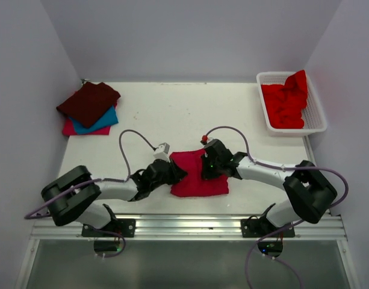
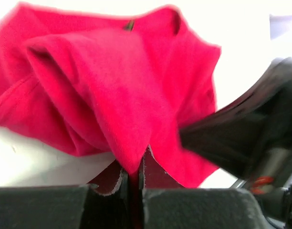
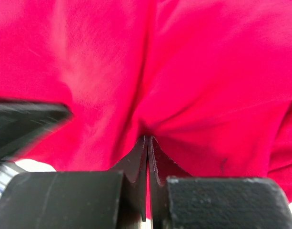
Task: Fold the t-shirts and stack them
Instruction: Neatly place the folded tshirt to the corner
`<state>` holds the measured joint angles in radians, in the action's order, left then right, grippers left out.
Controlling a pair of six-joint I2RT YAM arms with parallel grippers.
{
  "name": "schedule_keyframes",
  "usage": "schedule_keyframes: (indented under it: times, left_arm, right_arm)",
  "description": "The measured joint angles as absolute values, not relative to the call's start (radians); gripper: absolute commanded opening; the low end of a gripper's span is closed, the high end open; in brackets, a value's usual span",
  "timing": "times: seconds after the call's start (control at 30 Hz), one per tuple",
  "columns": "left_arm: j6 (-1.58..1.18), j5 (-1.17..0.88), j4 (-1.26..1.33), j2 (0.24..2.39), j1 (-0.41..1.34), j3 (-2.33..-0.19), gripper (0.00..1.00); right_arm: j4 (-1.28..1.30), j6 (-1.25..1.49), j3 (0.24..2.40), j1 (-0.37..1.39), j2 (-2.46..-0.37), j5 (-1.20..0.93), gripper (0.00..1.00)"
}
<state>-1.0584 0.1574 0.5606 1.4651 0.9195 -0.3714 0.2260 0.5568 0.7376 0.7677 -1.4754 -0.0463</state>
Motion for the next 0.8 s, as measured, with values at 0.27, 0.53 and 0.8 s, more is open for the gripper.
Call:
schedule_keyframes:
  times: [0.27,0.53,0.8]
  left_arm:
    - [-0.82,0.175,0.291,1.284,0.71,-0.58,0.0]
    - [-0.651,0.127,0.141,1.449,0.477,-0.726,0.0]
    - [-0.604,0.078,0.079,1.581,0.36,-0.954,0.0]
  right_arm:
    - [0.243,0.541,0.738,0.769,-1.39,-0.045,0.0]
    - [0.292,0.529,0.738,0.771,-1.351,-0.044,0.0]
    - [0.326,0.522,0.738,0.771,-1.294,-0.037,0.0]
